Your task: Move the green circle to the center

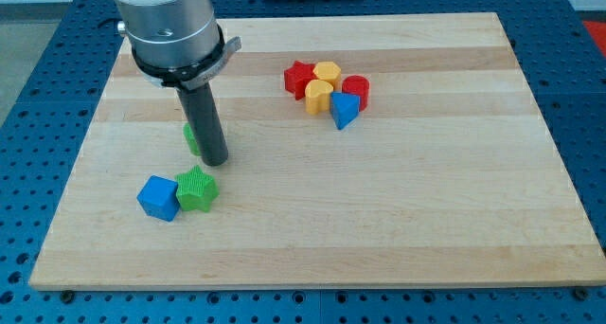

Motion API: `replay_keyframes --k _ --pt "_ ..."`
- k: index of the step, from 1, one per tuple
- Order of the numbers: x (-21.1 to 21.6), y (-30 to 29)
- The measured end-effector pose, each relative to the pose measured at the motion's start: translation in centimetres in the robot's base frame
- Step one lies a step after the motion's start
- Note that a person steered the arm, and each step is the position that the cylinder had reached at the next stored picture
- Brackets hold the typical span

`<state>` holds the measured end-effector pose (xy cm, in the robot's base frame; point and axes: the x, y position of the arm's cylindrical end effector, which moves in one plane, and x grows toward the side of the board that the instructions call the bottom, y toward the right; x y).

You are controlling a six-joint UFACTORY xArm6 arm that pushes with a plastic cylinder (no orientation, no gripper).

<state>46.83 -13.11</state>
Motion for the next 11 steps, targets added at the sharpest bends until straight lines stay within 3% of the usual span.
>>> replay_keyframes --k 2,3,6,8,9,11 --pt "-0.4 -7.9" --pt "-1.3 -8.8" --pt "-2.0 1.3" --pt "-4.4 -5.7" --pt "-5.9 -4.5" --pt "-5.1 4.4"
